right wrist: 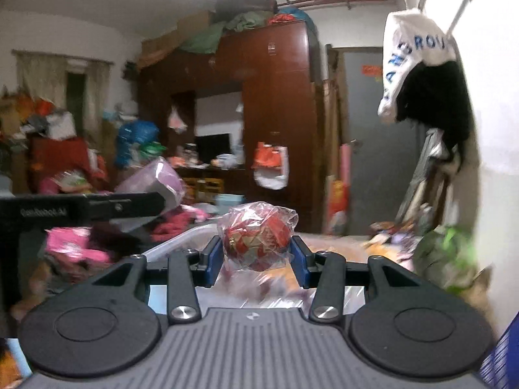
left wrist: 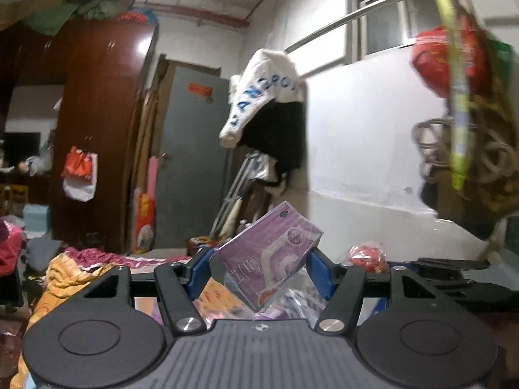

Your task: Organize objects

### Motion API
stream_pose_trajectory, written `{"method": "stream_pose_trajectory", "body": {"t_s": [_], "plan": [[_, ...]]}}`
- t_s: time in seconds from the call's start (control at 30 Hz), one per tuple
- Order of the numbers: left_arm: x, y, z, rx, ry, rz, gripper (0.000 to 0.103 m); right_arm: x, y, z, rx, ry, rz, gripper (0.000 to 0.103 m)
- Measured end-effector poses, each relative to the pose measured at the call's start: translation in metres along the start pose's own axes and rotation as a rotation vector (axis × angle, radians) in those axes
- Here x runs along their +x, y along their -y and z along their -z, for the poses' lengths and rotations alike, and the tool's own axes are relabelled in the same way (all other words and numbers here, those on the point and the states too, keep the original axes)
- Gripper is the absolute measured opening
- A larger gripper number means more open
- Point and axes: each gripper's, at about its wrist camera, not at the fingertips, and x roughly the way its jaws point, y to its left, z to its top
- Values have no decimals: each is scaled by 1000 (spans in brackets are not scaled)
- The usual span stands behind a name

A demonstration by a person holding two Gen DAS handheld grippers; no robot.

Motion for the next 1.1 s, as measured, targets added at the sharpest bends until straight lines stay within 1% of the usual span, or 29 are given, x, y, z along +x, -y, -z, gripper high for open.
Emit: {"method": "stream_pose_trajectory", "body": {"t_s": [0.1, 0.13, 0.17, 0.2, 0.23, 0.3, 0.33, 0.37, 0.43, 0.5, 0.53, 0.57, 0.63, 0.7, 0.73, 0.77, 0.87, 0.93, 0.97, 1.03, 1.1], "plan": [[34, -3, -4, 21, -66, -60, 67, 30, 6, -11, -10, -23, 20, 50], [49, -5, -2, 27, -112, -64, 71, 39, 7, -10, -25, -39, 32, 53], [59, -9, 2, 25, -144, -59, 81, 48, 9, -8, -38, -59, 47, 66], [68, -13, 7, 18, -172, -57, 85, 58, 9, -3, -57, -71, 65, 87], [74, -16, 12, 16, -193, -68, 86, 60, 9, 2, -77, -82, 85, 92], [76, -21, 21, 14, -223, -77, 86, 58, 9, 12, -95, -90, 116, 95], [71, -23, 24, 11, -220, -72, 90, 50, 10, 16, -84, -81, 111, 98], [63, -23, 27, 15, -197, -71, 97, 40, 12, 19, -69, -66, 99, 103], [38, -22, 31, 33, -123, -91, 103, 18, 16, 24, -41, -40, 87, 103], [19, -19, 33, 41, -72, -86, 103, -6, 19, 34, -16, -15, 76, 103], [8, -18, 34, 34, -62, -74, 103, -15, 21, 39, -13, -4, 72, 103], [3, -16, 33, 22, -66, -64, 103, -18, 24, 41, -10, -16, 82, 103], [-5, -12, 35, 11, -86, -50, 103, -26, 26, 46, 22, -56, 132, 103], [-10, -3, 36, 40, -104, -78, 103, -33, 25, 52, 57, -95, 199, 103], [-12, 3, 37, 60, -121, -101, 103, -38, 24, 55, 64, -105, 225, 103], [-12, 5, 36, 73, -128, -105, 103, -44, 23, 57, 71, -106, 243, 103], [-13, 10, 37, 75, -164, -97, 103, -55, 24, 55, 62, -95, 266, 103], [-13, 11, 38, 58, -179, -76, 103, -59, 28, 51, 75, -94, 244, 103], [-14, 12, 41, 52, -192, -77, 103, -58, 29, 49, 91, -91, 229, 103], [-15, 13, 44, 51, -203, -78, 103, -55, 32, 45, 109, -89, 227, 103], [-15, 14, 46, 55, -211, -92, 103, -53, 31, 45, 96, -97, 223, 103]]}}
